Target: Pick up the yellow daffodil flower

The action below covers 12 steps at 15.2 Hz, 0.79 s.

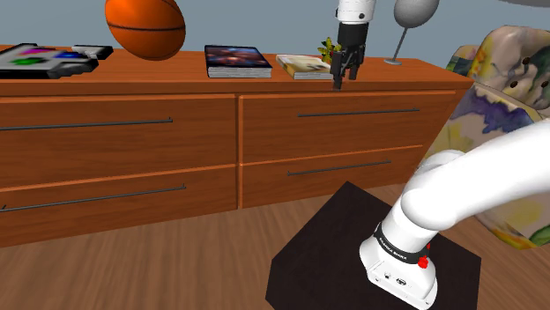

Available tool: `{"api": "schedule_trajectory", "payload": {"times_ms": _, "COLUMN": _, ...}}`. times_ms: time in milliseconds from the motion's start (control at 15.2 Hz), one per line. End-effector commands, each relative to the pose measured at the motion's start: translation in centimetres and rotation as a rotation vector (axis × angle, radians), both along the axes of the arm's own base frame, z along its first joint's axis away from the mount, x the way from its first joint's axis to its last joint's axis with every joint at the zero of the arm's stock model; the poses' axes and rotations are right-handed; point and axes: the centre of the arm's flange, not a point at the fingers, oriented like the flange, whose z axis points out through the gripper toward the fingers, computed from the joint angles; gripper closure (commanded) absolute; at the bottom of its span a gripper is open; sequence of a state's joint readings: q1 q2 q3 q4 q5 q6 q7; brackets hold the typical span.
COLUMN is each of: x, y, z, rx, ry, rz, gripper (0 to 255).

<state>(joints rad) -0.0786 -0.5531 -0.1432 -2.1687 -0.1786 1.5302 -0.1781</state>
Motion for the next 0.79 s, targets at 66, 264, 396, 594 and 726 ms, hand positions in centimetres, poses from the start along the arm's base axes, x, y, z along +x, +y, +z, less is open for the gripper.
{"api": "schedule_trajectory", "payload": {"times_ms": 66, "x": 2.0, "y": -2.8, "z": 1.0, "rx": -0.017, "ry": -0.017, "rz": 0.027, "gripper": 0}}
{"api": "schedule_trajectory", "payload": {"times_ms": 264, "x": 3.8, "y": -5.6, "z": 2.3, "rx": -0.032, "ry": -0.033, "rz": 0.053, "gripper": 0}}
{"api": "schedule_trajectory", "payload": {"times_ms": 396, "x": 5.1, "y": -7.5, "z": 3.2, "rx": -0.043, "ry": -0.044, "rz": 0.071, "gripper": 0}}
{"api": "schedule_trajectory", "payload": {"times_ms": 594, "x": 7.0, "y": -10.2, "z": 4.6, "rx": -0.058, "ry": -0.061, "rz": 0.097, "gripper": 0}}
{"api": "schedule_trajectory", "payload": {"times_ms": 726, "x": 8.3, "y": -11.9, "z": 5.6, "rx": -0.069, "ry": -0.072, "rz": 0.114, "gripper": 0}}
